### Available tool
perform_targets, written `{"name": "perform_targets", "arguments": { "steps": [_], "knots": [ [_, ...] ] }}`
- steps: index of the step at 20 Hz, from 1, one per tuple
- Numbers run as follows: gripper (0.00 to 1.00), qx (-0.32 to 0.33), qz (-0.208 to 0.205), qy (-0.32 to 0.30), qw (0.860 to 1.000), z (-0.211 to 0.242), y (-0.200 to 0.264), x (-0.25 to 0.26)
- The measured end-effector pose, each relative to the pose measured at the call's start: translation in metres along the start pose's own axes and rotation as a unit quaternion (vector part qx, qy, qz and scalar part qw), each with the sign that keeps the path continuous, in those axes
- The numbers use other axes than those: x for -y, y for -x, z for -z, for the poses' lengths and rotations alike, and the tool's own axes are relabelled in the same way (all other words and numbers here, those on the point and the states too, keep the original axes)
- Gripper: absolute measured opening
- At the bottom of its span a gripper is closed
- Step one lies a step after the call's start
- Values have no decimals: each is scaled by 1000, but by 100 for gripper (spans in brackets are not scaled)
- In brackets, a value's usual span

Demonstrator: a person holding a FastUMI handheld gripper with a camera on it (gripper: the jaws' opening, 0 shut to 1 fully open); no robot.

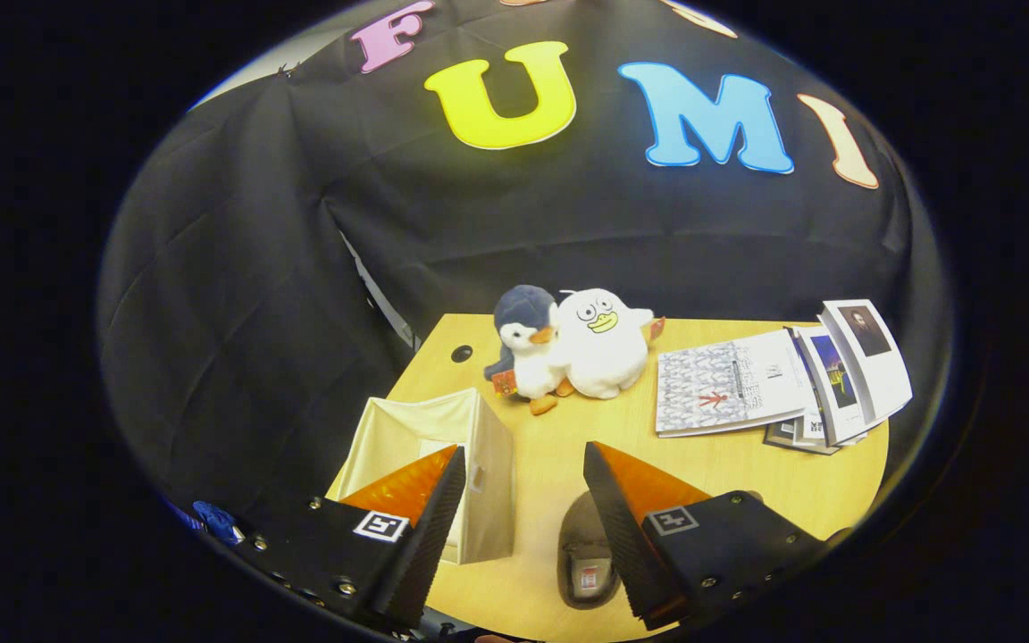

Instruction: Open the storage box then place both shoes into the box .Put the left shoe in first, then the right shoe, with the right side of both shoes facing outward in a uniform manner.

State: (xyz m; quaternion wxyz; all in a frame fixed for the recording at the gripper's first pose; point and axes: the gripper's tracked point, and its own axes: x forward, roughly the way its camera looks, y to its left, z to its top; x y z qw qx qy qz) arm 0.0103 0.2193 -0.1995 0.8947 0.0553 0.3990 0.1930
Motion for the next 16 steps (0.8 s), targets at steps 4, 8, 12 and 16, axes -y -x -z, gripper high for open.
{"name": "perform_targets", "arguments": {
  "steps": [4, 8, 12, 16],
  "knots": [
    [82, -20, 10, -6, 1000, 27, -1, 27],
    [82, -57, 24, -13, 998, 66, -4, 53],
    [82, -96, 34, -30, 994, 105, -15, 72],
    [82, -130, 37, -22, 991, 137, -25, 90]
  ]
}}
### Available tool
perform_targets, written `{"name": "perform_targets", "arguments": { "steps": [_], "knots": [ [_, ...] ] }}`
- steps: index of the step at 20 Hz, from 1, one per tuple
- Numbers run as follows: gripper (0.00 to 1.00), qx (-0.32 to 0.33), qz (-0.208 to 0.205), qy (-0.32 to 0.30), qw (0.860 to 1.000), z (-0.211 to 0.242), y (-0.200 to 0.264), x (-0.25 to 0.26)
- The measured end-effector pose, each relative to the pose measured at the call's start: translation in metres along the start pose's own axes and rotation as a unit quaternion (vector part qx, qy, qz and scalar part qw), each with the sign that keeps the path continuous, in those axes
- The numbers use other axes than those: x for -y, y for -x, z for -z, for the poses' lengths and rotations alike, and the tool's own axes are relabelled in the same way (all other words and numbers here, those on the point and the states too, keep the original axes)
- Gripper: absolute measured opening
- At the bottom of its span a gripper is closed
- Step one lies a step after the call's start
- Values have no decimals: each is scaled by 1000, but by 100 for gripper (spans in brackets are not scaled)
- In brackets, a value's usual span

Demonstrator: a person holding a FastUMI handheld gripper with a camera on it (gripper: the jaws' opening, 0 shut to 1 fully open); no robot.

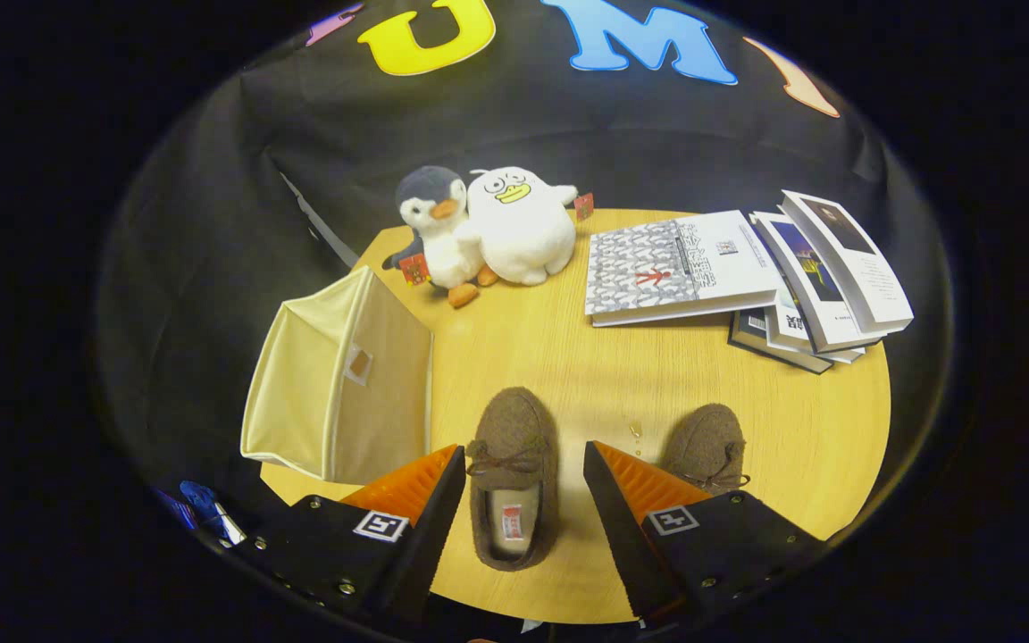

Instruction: Open the storage box then place both shoes into the box .Put the left shoe in first, then the right shoe, with the right side of both shoes facing outward in a uniform manner.

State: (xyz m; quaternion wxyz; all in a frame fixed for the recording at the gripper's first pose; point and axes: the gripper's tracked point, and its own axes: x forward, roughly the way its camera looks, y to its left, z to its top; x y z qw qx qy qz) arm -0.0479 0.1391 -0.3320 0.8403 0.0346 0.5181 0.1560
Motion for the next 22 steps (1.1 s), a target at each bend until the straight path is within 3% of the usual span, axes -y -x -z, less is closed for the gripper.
{"name": "perform_targets", "arguments": {
  "steps": [10, 14, 19, 20, 21, 22],
  "knots": [
    [82, -130, 22, 58, 990, 66, -48, 20],
    [82, -145, 41, 85, 985, 69, -70, 24],
    [78, -176, 38, 65, 981, 76, -101, 23],
    [71, -181, 34, 60, 981, 78, -106, 22],
    [72, -183, 20, 50, 982, 79, -109, 16],
    [48, -185, 25, 44, 982, 82, -111, 14]
  ]
}}
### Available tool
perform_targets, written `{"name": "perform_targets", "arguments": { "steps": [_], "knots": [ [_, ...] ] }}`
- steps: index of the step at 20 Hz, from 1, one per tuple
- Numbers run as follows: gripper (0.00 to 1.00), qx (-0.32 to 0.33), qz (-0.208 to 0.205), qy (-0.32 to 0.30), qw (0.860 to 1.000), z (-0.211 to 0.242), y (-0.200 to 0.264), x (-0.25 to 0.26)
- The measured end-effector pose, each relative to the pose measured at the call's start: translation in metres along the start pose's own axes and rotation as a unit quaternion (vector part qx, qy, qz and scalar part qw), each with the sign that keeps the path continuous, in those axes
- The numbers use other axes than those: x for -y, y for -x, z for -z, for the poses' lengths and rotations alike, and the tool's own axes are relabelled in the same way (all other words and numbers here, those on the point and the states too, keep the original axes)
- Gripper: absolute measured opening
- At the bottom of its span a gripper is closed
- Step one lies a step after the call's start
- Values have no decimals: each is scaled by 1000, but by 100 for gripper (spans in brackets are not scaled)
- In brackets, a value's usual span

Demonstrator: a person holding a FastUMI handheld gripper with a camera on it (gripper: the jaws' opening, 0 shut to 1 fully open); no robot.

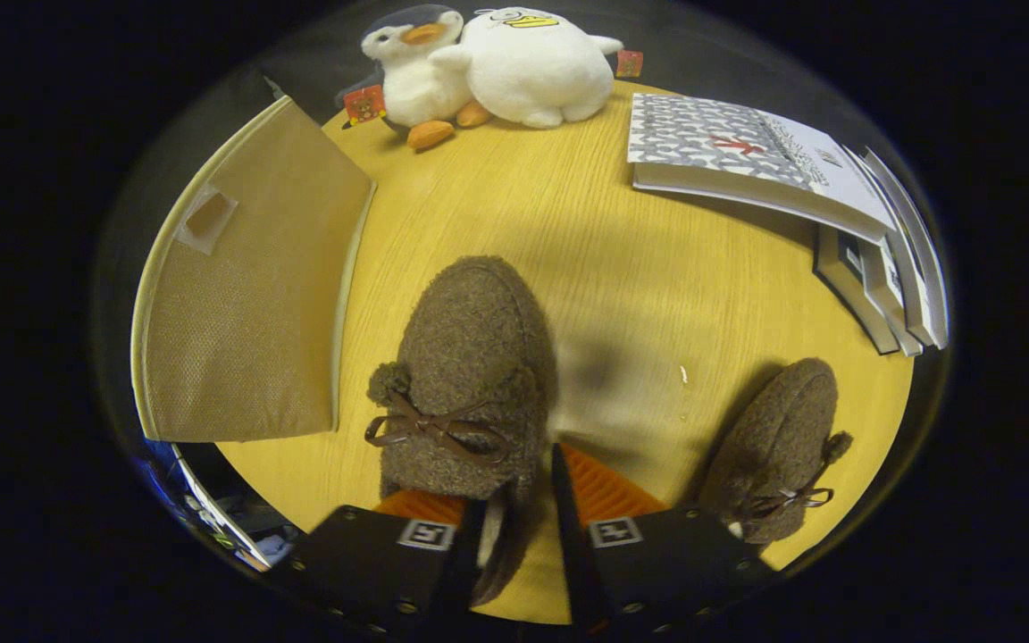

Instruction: Open the storage box then place both shoes into the box .Put the left shoe in first, then the right shoe, with the right side of both shoes facing outward in a uniform manner.

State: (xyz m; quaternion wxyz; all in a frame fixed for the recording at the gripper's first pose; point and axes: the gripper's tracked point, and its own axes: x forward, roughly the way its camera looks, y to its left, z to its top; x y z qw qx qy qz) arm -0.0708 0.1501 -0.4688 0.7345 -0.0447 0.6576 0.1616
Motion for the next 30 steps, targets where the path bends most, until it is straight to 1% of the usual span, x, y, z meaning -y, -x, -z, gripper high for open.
{"name": "perform_targets", "arguments": {
  "steps": [1, 2, 4, 7, 8, 12, 14, 17, 19, 22, 26, 30],
  "knots": [
    [25, 4, -1, -1, 1000, -2, 5, 1],
    [5, 8, -6, 1, 1000, -1, 4, 0],
    [4, 13, -19, -1, 1000, 0, 11, -2],
    [5, 11, -18, 3, 1000, 3, 20, 1],
    [5, 10, -27, 2, 1000, 2, 26, -2],
    [5, 22, -77, -41, 996, -10, 67, -17],
    [5, 38, -89, -43, 994, -21, 94, -23],
    [4, 57, -96, -28, 993, -38, 130, -33],
    [4, 69, -108, -21, 992, -52, 154, -48],
    [4, 92, -126, 8, 988, -78, 184, -78],
    [4, 106, -146, 55, 982, -114, 206, -123],
    [5, 109, -156, 110, 976, -144, 207, -167]
  ]
}}
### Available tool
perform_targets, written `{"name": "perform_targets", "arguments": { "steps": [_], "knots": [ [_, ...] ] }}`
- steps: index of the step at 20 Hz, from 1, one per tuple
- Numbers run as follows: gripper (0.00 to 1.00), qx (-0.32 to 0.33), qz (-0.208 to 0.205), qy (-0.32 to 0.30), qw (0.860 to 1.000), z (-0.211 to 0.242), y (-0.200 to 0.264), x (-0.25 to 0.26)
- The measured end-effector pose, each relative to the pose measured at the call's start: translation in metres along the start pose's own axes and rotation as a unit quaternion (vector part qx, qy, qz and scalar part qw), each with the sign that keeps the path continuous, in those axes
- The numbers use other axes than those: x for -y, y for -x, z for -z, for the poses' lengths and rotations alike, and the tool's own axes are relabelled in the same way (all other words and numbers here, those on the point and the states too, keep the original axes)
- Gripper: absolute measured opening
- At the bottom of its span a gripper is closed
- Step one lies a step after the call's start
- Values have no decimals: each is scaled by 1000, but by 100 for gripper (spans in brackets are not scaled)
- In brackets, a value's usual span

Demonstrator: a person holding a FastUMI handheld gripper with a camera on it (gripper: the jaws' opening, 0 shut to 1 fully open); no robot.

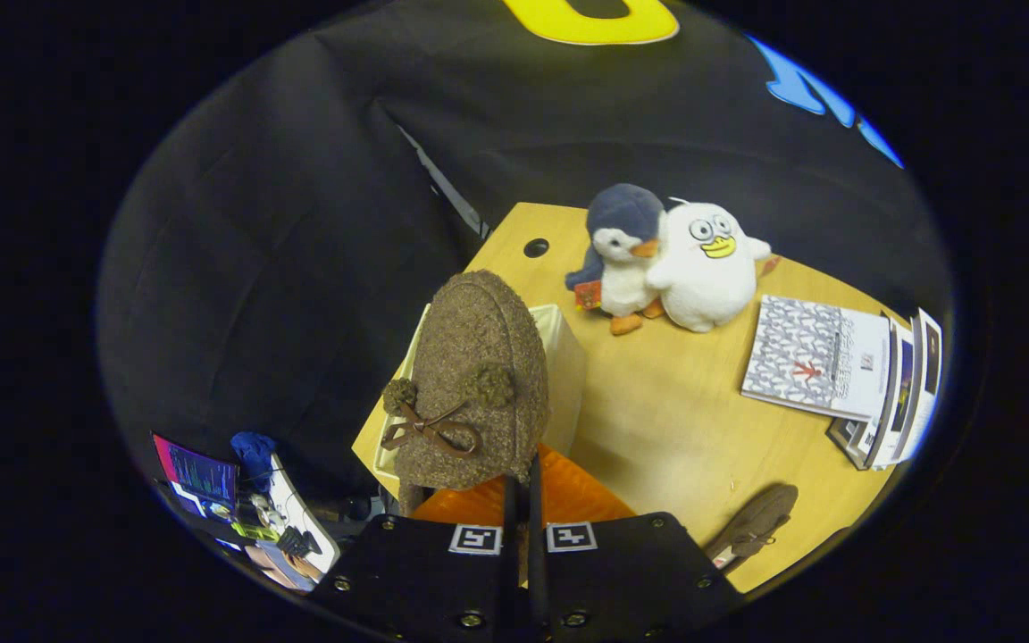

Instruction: Open the storage box then place both shoes into the box .Put the left shoe in first, then the right shoe, with the right side of both shoes facing outward in a uniform manner.

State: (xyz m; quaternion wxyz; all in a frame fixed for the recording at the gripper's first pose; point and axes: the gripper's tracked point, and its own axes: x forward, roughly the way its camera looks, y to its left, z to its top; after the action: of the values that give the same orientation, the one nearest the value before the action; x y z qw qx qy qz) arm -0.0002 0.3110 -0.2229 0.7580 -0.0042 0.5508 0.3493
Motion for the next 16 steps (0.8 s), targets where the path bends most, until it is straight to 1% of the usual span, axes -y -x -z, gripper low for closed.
{"name": "perform_targets", "arguments": {
  "steps": [4, 8, 12, 13, 16],
  "knots": [
    [4, -18, 11, 56, 998, -14, -29, -22],
    [4, -53, 6, 89, 995, -8, -70, -41],
    [4, -85, 45, 126, 987, 1, -119, -30],
    [4, -92, 54, 131, 986, 0, -131, -20],
    [5, -117, 55, 124, 984, 13, -156, -21]
  ]
}}
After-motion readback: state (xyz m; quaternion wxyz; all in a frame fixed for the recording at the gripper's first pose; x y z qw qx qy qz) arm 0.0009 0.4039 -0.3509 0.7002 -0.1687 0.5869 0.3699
